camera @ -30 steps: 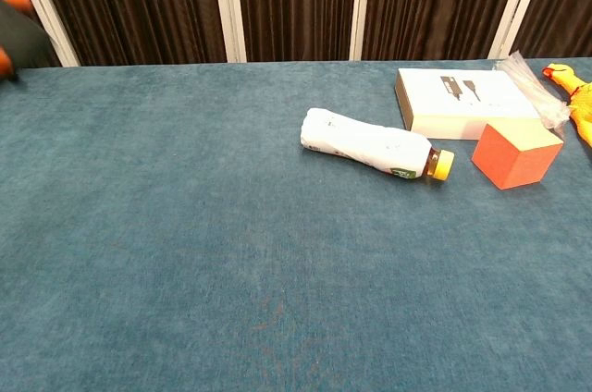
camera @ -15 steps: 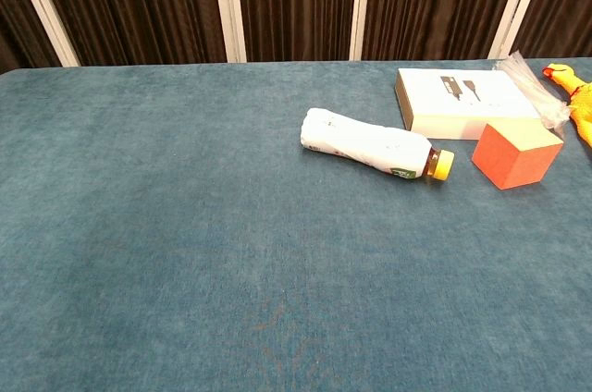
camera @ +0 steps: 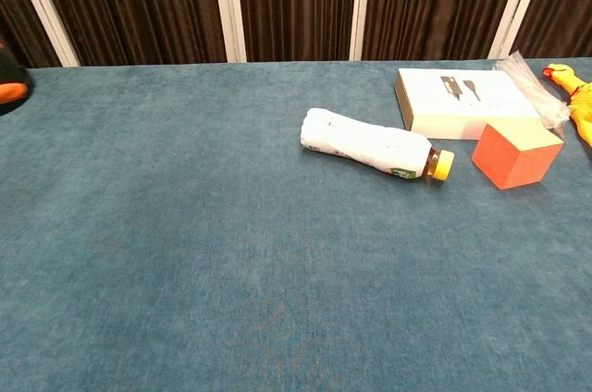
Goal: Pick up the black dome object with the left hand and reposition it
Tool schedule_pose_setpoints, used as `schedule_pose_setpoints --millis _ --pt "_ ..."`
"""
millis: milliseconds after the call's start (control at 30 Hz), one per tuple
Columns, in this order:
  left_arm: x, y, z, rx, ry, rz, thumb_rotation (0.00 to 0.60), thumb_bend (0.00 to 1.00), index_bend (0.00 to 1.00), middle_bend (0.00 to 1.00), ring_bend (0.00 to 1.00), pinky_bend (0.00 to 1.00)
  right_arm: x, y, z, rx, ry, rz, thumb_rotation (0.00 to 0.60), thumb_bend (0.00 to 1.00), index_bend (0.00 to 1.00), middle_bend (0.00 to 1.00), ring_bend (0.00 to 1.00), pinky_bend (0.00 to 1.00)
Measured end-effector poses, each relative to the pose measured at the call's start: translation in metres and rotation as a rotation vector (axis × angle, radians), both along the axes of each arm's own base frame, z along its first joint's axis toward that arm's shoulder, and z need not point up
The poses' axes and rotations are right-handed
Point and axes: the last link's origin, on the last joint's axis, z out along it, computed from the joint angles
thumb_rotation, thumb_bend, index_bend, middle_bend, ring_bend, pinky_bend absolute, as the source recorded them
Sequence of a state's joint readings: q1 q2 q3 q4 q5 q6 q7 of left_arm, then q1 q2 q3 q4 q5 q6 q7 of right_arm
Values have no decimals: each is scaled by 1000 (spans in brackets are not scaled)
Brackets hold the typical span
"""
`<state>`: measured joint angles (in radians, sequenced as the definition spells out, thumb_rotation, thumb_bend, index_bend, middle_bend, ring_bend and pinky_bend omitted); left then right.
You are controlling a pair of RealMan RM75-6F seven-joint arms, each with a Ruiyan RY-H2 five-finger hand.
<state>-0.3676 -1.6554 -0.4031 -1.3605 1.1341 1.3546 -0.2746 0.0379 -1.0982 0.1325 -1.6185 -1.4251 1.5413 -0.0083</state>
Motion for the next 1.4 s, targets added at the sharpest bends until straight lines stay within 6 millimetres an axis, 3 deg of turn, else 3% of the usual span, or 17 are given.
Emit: schedule_pose_setpoints --millis 100,233,633,867,1300,1400 --pt "15 11 -3 -21 27 -20 600 451 389 453 430 448 0 0 0 0 0 0 600 264 148 7 170 176" --pt "21 16 -13 -66 34 -27 600 451 378 444 429 445 0 0 0 0 0 0 600 265 148 7 169 176" --pt "14 18 -68 -310 133 -5 600 416 362 423 398 425 0 0 0 0 0 0 600 265 148 7 169 176" --pt "17 15 -83 -311 110 -47 600 415 361 405 367 410 0 0 0 0 0 0 600 264 148 7 170 176" --pt "23 10 -105 -348 267 -82 600 391 335 340 283 329 0 0 0 0 0 0 600 264 148 7 173 188" --pt "25 9 -107 -343 298 -96 600 373 300 293 217 270 0 0 0 0 0 0 600 264 148 7 179 188"
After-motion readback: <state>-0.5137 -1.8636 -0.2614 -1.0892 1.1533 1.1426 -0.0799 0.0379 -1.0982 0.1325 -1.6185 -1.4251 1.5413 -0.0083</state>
